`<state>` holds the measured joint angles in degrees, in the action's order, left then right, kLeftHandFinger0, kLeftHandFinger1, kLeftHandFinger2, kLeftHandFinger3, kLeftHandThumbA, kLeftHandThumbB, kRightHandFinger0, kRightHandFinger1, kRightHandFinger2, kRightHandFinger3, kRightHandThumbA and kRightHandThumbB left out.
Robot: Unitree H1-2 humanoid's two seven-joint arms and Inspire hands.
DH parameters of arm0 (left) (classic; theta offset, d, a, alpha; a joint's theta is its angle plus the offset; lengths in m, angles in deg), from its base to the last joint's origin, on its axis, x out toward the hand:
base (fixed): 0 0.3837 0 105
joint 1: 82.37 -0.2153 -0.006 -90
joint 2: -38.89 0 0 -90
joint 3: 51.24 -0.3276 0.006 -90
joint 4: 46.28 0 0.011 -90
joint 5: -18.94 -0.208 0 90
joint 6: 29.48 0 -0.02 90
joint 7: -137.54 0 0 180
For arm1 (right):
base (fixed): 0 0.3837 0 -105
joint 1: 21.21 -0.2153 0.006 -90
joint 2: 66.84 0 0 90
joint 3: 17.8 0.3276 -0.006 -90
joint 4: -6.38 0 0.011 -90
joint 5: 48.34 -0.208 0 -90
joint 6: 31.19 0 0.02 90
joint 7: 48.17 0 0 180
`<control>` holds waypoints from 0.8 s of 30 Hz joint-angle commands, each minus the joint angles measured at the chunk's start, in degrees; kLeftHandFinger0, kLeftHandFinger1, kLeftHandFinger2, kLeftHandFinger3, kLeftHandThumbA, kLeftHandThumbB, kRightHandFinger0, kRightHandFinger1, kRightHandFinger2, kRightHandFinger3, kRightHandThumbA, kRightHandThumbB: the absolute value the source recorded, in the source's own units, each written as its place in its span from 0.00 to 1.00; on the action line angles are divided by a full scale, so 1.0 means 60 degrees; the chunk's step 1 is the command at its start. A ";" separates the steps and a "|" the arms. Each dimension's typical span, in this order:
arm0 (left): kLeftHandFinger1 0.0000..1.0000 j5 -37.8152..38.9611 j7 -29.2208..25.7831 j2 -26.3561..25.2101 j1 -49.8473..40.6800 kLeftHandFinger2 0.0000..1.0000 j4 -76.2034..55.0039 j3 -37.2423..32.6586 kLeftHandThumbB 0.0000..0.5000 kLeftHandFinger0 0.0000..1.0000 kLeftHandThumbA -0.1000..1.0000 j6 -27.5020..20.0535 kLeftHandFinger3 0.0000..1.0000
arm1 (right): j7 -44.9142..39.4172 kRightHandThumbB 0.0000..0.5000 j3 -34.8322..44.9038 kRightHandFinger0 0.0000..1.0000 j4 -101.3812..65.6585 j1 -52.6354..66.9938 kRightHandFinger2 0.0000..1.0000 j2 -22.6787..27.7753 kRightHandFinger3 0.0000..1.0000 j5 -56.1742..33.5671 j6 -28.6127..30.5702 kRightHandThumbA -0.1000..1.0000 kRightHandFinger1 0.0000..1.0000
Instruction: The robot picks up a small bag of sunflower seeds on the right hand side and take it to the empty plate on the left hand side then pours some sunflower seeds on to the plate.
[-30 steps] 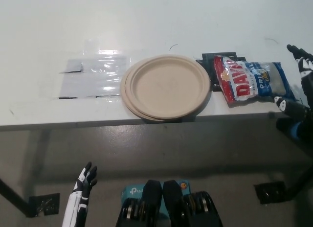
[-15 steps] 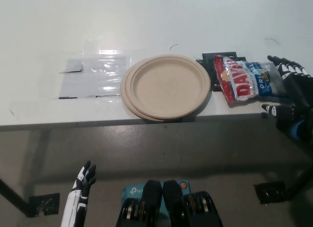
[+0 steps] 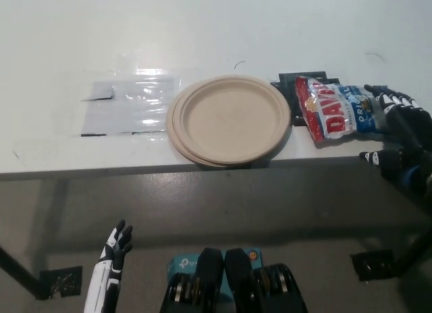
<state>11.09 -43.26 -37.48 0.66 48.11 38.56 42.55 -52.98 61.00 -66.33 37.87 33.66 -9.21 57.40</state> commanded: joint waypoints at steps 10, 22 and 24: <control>1.00 -0.0085 -0.0131 -0.0079 0.0093 1.00 -0.0198 -0.0006 0.00 1.00 1.00 -0.0414 1.00 | -0.0064 0.72 0.0068 1.00 -0.0013 -0.0822 1.00 0.0141 1.00 -0.0185 -0.0167 1.00 1.00; 1.00 -0.0037 -0.0129 -0.0064 0.0041 1.00 -0.0135 -0.0003 0.00 1.00 1.00 -0.0500 1.00 | 0.0214 0.73 -0.0237 1.00 0.0861 -0.1201 1.00 0.0067 1.00 0.0086 -0.0040 1.00 1.00; 1.00 -0.0055 -0.0130 -0.0064 0.0045 1.00 -0.0151 -0.0002 0.00 1.00 1.00 -0.0450 1.00 | 0.0228 0.73 -0.0285 1.00 0.1077 -0.1282 1.00 0.0038 1.00 0.0043 -0.0020 1.00 1.00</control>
<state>11.12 -43.26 -37.49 0.71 48.13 38.60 42.15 -53.15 59.53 -61.24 34.05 33.50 -9.29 56.68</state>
